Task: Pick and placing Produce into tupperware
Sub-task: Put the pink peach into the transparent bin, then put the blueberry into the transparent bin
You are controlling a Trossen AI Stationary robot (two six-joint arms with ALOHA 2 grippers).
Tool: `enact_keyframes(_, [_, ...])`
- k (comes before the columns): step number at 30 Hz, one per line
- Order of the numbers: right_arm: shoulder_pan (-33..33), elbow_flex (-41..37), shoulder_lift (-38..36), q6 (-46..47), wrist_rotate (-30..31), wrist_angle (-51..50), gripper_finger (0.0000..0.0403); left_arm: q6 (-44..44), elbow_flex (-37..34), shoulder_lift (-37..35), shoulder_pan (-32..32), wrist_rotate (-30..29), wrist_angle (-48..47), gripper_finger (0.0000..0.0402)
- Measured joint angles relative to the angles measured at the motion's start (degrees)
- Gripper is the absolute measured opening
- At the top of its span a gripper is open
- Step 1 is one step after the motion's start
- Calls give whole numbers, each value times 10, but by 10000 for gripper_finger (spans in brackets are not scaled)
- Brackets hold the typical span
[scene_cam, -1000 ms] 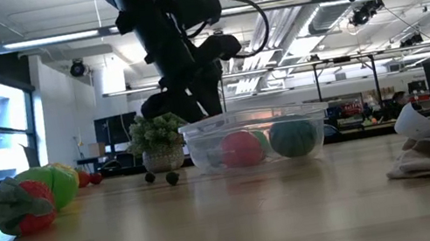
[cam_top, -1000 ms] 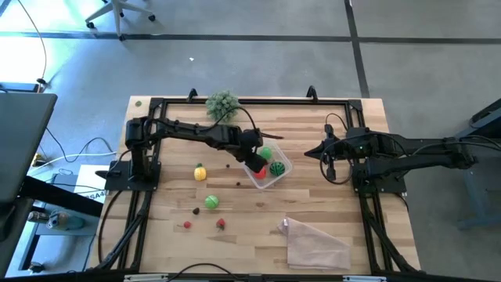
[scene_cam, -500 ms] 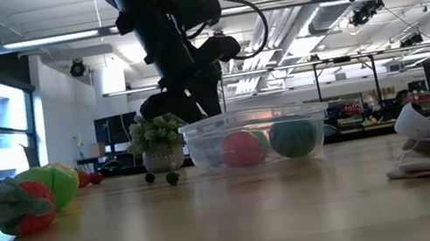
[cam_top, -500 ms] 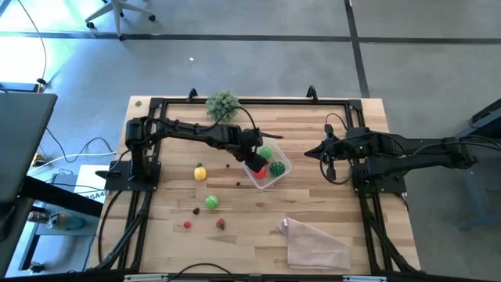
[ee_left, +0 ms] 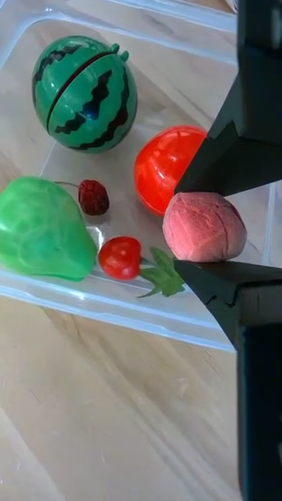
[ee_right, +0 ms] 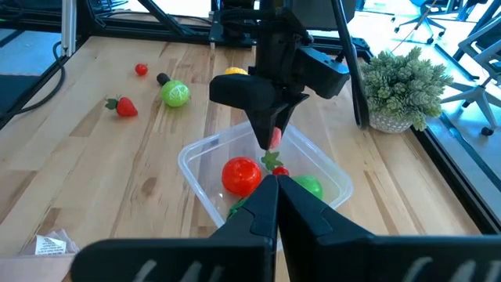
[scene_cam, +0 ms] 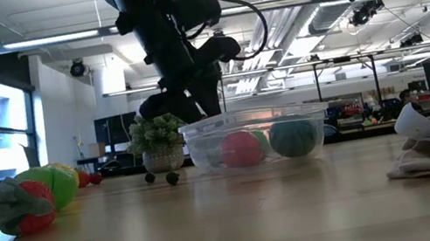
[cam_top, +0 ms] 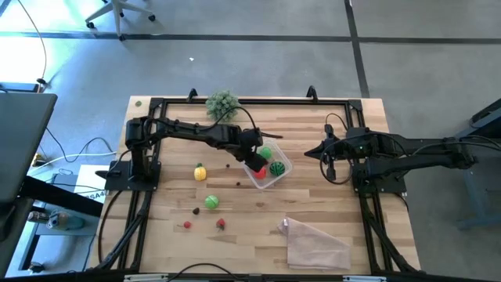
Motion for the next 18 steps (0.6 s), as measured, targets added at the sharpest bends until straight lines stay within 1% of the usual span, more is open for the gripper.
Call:
enact_keyframes(7, [0, 0, 0, 0, 0, 0, 0, 0, 0, 0, 0, -13, -10, 173])
enact_keyframes(10, [0, 0, 0, 0, 0, 0, 0, 1, 0, 0, 0, -15, -14, 188])
enact_keyframes(15, [0, 0, 0, 0, 0, 0, 0, 1, 0, 0, 0, -14, -14, 191])
enact_keyframes(18, [0, 0, 0, 0, 0, 0, 0, 2, 0, 0, 0, 13, -14, 182])
